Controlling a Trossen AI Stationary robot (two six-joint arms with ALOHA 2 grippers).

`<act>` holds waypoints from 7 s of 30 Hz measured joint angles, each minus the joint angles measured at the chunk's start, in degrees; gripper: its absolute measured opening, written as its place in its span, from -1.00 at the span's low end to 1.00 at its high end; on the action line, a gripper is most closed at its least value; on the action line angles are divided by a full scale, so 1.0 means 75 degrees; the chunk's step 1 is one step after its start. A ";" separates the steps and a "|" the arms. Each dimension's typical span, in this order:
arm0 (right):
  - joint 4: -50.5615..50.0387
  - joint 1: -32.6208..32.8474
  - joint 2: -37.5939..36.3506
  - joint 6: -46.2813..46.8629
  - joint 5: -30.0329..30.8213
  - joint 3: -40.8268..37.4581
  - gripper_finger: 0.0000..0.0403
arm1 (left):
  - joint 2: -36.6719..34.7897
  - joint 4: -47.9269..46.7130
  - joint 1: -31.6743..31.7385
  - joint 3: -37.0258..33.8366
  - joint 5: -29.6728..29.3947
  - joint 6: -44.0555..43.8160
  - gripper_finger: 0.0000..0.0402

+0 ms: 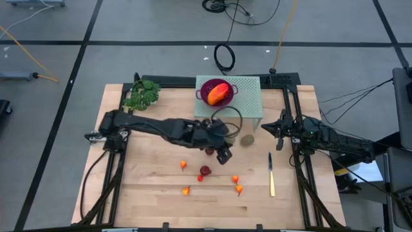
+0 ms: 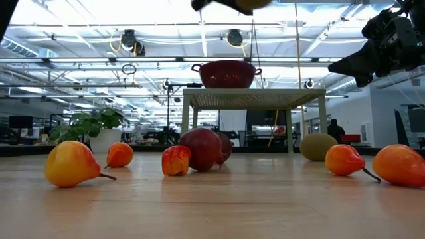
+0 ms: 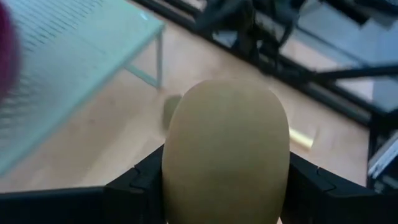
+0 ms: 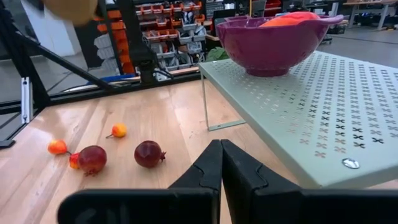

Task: Pick & Place Fruit
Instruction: Put the bottom kiwi into the strainer bowl, then put the kiwi into the strainer bowl

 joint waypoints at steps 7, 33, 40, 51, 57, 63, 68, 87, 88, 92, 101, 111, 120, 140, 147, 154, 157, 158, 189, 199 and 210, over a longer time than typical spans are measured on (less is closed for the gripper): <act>0.0002 0.0001 -0.0001 0.0000 0.0000 0.0000 -1.00 | -0.0570 -0.0137 0.0002 0.0000 -0.0988 0.0264 0.07; 0.0003 -0.0001 -0.0001 0.0000 0.0000 0.0000 -1.00 | -0.0849 -0.0232 0.2913 0.0000 -0.0248 0.3873 0.10; 0.0003 -0.0001 -0.0001 0.0003 0.0000 0.0000 -1.00 | -0.0846 -0.0209 0.3618 0.0000 0.0723 0.3802 0.04; 0.0000 0.0002 -0.0001 0.0000 0.0003 0.0000 -1.00 | -0.0354 -0.0008 0.3889 -0.0006 0.1331 0.3561 0.06; -0.0001 0.0000 -0.0001 0.0002 0.0003 0.0000 -1.00 | 0.0018 0.0194 0.3857 -0.0006 0.1313 0.3585 0.10; -0.0002 0.0000 -0.0001 0.0003 0.0000 0.0000 -1.00 | 0.0075 0.0168 0.3878 -0.0006 0.1252 0.3584 0.10; -0.0003 0.0000 -0.0001 0.0003 0.0002 0.0000 -1.00 | 0.0072 -0.0039 0.3999 -0.0006 0.1257 0.3521 0.06; 0.0000 0.0000 -0.0001 -0.0058 0.0003 0.0000 -1.00 | 0.0069 -0.0497 0.4009 -0.0006 0.1051 0.3019 0.14; -0.0001 0.0002 -0.0001 -0.0058 0.0003 0.0000 -1.00 | 0.0069 -0.0499 0.4022 -0.0006 0.1051 0.3017 0.16; -0.0003 -0.0001 -0.0001 -0.0055 0.0003 0.0000 -1.00 | 0.0069 -0.0497 0.4021 -0.0006 0.1051 0.3049 0.26; -0.0003 -0.0001 -0.0001 -0.0058 0.0003 0.0000 -1.00 | 0.0066 -0.0497 0.4021 -0.0006 0.1045 0.3184 0.38; -0.0003 0.0002 0.0000 -0.0038 0.0003 0.0000 -1.00 | 0.0066 -0.0239 0.4080 -0.0006 0.0969 0.3296 0.37; 0.0000 0.0000 -0.0001 -0.0029 0.0003 0.0000 -1.00 | 0.0060 0.0134 0.4080 -0.0006 0.0972 0.3415 0.37; 0.0000 0.0000 -0.0001 -0.0029 0.0001 0.0000 -1.00 | 0.0057 -0.0055 0.4080 -0.0006 0.0981 0.3412 0.51; 0.0000 -0.0001 -0.0001 -0.0029 0.0000 0.0000 -1.00 | 0.0057 -0.0066 0.4078 -0.0006 0.0984 0.3412 0.76; 0.0003 0.0000 -0.0001 -0.0027 0.0000 0.0000 -1.00 | -0.0167 0.0008 0.4094 0.0000 0.0984 0.3421 0.84; 0.0003 0.0002 0.0002 -0.0026 -0.0003 0.0000 -1.00 | -0.0372 0.0178 0.4100 0.0000 0.0980 0.3387 0.82; 0.0010 0.0002 0.0002 -0.0026 0.0001 0.0000 -1.00 | -0.0448 0.0181 0.4089 0.0000 0.0981 0.3371 0.82; 0.0181 -0.0001 0.0002 0.1685 -0.0015 0.0000 -1.00 | -0.1706 0.0070 0.2673 0.0000 0.1054 0.2527 0.47; 0.0181 0.0002 0.0002 0.1635 -0.0012 0.0000 -1.00 | -0.1706 0.0071 0.2397 0.0000 0.1057 0.2578 0.36; 0.0178 0.0002 0.0002 0.1705 -0.0028 0.0000 -1.00 | -0.1703 -0.0473 0.1848 0.0000 0.0888 0.2504 0.36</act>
